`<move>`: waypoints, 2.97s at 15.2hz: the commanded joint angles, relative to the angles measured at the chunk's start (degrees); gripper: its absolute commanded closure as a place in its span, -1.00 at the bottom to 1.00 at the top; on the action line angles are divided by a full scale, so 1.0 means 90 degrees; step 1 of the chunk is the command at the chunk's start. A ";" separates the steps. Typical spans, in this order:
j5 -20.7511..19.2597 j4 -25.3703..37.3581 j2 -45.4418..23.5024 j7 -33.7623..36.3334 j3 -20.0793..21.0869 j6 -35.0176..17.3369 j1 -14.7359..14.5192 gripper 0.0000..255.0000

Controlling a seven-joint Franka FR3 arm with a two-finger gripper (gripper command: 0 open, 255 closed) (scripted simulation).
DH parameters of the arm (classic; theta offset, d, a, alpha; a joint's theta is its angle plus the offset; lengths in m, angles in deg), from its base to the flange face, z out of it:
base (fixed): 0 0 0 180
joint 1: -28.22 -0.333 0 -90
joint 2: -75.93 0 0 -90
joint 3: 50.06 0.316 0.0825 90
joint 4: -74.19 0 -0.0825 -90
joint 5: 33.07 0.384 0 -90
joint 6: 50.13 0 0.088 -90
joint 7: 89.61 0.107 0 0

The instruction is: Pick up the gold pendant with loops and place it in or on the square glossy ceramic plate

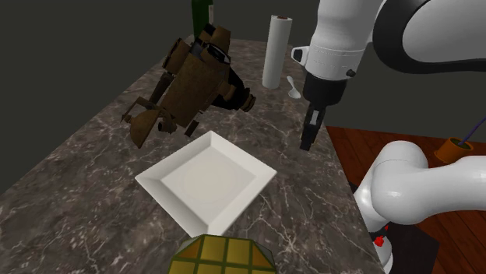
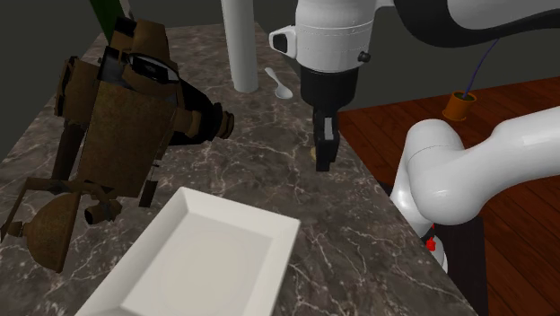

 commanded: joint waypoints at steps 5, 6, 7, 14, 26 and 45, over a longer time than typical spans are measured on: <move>-0.0052 0.0104 -0.0009 -0.0003 -0.0032 0.0117 0.0015 1.00; -0.0066 0.0205 -0.0040 0.0000 -0.0045 0.0187 0.0023 1.00; -0.0081 0.0307 -0.0072 0.0003 -0.0059 0.0258 0.0031 1.00; -0.0171 0.1041 -0.0318 0.0025 -0.0142 0.0747 0.0085 1.00; 0.0161 0.2337 -0.1366 0.0708 0.0534 0.0886 0.0186 1.00; -0.0039 0.4534 -0.4398 0.2981 0.3019 -0.0165 0.0601 1.00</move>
